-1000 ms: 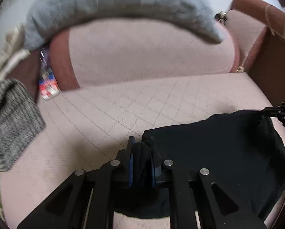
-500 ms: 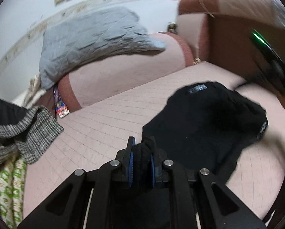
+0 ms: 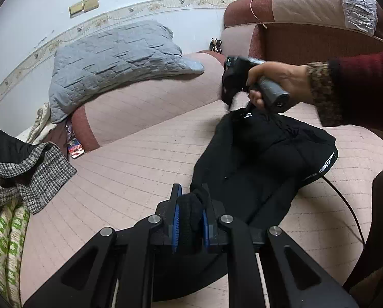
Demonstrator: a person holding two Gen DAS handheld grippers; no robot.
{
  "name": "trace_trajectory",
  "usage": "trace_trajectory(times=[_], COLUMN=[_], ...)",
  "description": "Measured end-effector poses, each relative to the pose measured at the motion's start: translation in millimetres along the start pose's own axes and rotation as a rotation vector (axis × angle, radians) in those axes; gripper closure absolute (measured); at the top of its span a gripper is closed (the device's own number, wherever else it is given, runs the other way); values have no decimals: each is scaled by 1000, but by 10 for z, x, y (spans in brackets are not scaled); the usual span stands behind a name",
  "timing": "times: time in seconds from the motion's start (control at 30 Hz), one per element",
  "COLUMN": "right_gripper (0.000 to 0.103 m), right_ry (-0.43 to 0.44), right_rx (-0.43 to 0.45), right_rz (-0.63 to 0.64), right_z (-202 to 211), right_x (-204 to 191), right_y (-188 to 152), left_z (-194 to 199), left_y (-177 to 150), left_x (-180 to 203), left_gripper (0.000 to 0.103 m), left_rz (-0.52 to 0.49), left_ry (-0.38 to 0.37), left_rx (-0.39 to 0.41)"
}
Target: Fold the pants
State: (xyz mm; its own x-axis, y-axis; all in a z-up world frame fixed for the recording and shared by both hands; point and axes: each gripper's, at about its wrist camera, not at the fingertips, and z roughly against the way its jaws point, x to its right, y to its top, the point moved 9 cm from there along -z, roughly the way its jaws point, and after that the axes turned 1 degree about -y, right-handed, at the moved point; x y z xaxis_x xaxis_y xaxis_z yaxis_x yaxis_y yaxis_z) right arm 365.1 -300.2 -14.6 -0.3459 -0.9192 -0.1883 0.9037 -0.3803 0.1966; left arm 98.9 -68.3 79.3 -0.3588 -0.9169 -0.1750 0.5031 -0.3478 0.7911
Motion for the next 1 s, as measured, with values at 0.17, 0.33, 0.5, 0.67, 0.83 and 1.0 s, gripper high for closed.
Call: trace_trajectory(times=[0.17, 0.33, 0.5, 0.67, 0.83, 1.0], right_gripper=[99, 98, 98, 98, 98, 98], right_ry=[-33, 115, 246, 253, 254, 340], right_rx=[72, 206, 238, 191, 139, 140], right_rz=[49, -9, -3, 46, 54, -6], right_z=[216, 900, 1226, 982, 629, 503], right_x=[-70, 168, 515, 913, 1253, 1502], right_y=[49, 56, -383, -1188, -1811, -2057], left_z=[-141, -412, -610, -618, -376, 103], left_y=[96, 590, 584, 12, -631, -1003], left_x=[-265, -753, -884, -558, -202, -8], left_gripper=[89, 89, 88, 86, 84, 65], left_rz=[-71, -73, -145, -316, -429, -441], left_ry=[85, 210, 317, 359, 348, 347], left_rx=[0, 50, 38, -36, -107, -129])
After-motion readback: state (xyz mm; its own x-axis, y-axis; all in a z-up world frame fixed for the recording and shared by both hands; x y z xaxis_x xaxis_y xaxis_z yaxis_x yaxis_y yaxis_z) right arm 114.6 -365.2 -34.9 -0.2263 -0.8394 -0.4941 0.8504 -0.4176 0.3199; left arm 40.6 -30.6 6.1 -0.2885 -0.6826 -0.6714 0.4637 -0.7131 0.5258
